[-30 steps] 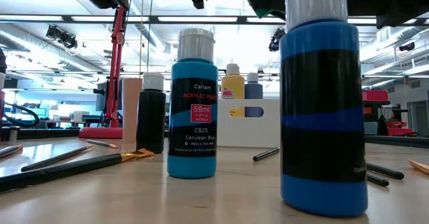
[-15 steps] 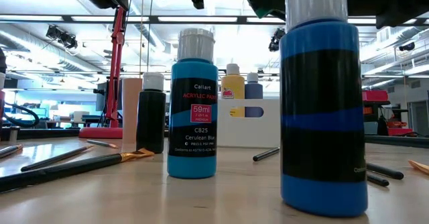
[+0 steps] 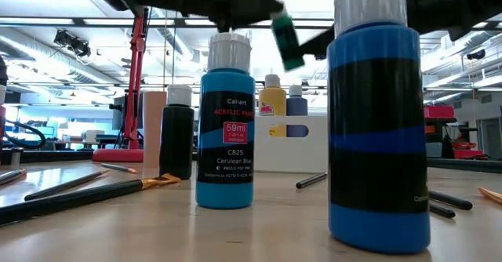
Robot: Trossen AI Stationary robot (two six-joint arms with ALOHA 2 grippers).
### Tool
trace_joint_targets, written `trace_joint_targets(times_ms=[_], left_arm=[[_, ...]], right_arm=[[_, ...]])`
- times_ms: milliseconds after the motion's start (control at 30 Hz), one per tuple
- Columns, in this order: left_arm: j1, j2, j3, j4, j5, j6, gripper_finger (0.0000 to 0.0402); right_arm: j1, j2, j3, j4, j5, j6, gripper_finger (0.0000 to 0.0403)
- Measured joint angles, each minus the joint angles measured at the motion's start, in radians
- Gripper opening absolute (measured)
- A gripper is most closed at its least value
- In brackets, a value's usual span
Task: Pick & Place Paint Supplies
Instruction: Put the small dark green paint bottle into the white bin
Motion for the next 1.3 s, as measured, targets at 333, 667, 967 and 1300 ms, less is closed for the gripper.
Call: trace_joint_targets(times_ms=[333,667,967,1300], left_arm=[[0.057,0.000,0.000,-0.229,-0.074,-0.143,0.0127],[0.068,0.048,-0.004,-0.264,-0.070,-0.193,0.0127],[0.070,0.150,-0.004,-0.207,-0.093,-0.223,0.0127],[0.069,0.172,-0.004,-0.297,-0.114,-0.351,0.0136]], right_arm=[[0.003,0.000,0.000,-0.087,0.030,0.056,0.0263],[0.003,0.000,-0.001,-0.085,0.033,0.055,0.0252],[0.003,0.000,-0.001,-0.081,0.033,0.055,0.0251],[0.000,0.000,-0.002,-0.077,0.003,0.055,0.0251]])
